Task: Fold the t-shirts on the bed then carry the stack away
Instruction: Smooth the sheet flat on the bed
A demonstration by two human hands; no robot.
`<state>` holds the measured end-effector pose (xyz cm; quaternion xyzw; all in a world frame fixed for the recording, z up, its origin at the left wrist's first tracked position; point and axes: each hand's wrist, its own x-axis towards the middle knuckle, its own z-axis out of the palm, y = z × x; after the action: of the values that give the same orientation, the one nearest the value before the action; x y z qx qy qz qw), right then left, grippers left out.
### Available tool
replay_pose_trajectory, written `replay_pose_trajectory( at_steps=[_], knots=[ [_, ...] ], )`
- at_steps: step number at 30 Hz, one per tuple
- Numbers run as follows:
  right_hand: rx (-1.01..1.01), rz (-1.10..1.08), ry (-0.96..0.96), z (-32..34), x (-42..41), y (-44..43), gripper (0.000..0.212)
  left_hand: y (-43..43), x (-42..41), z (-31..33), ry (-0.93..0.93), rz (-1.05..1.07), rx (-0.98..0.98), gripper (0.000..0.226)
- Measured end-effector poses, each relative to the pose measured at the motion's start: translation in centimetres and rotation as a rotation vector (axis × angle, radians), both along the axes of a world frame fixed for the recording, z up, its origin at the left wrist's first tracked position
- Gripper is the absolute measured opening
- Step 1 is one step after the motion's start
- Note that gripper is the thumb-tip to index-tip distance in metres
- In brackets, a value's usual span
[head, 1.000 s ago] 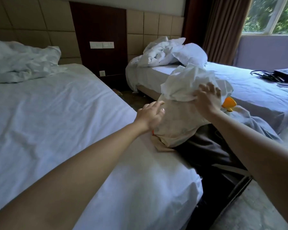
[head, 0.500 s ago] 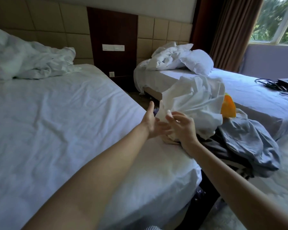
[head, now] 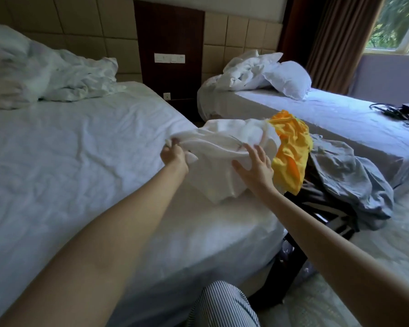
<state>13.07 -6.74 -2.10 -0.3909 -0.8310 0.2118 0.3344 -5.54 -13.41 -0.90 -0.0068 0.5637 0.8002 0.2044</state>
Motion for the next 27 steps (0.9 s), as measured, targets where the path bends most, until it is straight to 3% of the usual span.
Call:
replay_pose_trajectory(
  at_steps=[2, 3, 6, 9, 11, 13, 15, 17, 19, 22, 25, 27],
  knots=[
    [-0.087, 0.084, -0.12, -0.3, -2.0, -0.6, 0.072, -2.4, -2.2, -0.2, 0.085, 0.103, -0.071, 0.032],
    [-0.133, 0.158, -0.169, -0.7, -3.4, -1.2, 0.077, -3.5, -3.3, -1.0, 0.159, 0.12, -0.21, 0.032],
    [-0.203, 0.394, -0.302, -3.2, -7.9, -3.8, 0.081, -6.1, -5.5, -4.0, 0.311, -0.058, -0.552, 0.045],
    [-0.069, 0.46, -0.421, -6.0, -11.3, -5.1, 0.079, -7.3, -5.8, -5.5, 0.525, -0.152, -0.781, 0.076],
    [0.025, 0.461, -0.356, -7.1, -12.3, -4.8, 0.077, -7.0, -5.8, -5.8, 0.818, -0.183, -0.86, 0.103],
    [-0.055, 0.531, -0.188, -7.7, -12.8, -4.4, 0.065, -6.0, -6.3, -6.5, 1.108, -0.401, -0.958, 0.093],
    [-0.057, 0.625, -0.079, -8.0, -13.0, -4.2, 0.056, -5.2, -7.2, -7.5, 1.209, -0.637, -1.029, 0.071],
    [0.022, 0.664, -0.032, -8.4, -12.8, -4.0, 0.057, -5.4, -7.7, -8.5, 1.265, -0.618, -0.978, 0.075],
    [0.058, 0.658, -0.007, -8.2, -12.2, -4.2, 0.056, -5.9, -7.2, -8.6, 1.231, -0.502, -0.851, 0.071],
    [0.213, 0.557, 0.025, -7.7, -10.6, -4.3, 0.052, -6.6, -7.4, -6.2, 0.912, -0.134, -0.723, 0.033],
    [0.446, 0.507, 0.006, -7.0, -9.1, -5.2, 0.05, -8.4, -8.7, -3.2, 0.556, 0.152, -0.56, 0.033],
    [0.475, 0.503, -0.028, -5.6, -8.6, -6.5, 0.049, -10.8, -9.5, -1.3, 0.399, 0.276, -0.358, 0.033]
  ],
)
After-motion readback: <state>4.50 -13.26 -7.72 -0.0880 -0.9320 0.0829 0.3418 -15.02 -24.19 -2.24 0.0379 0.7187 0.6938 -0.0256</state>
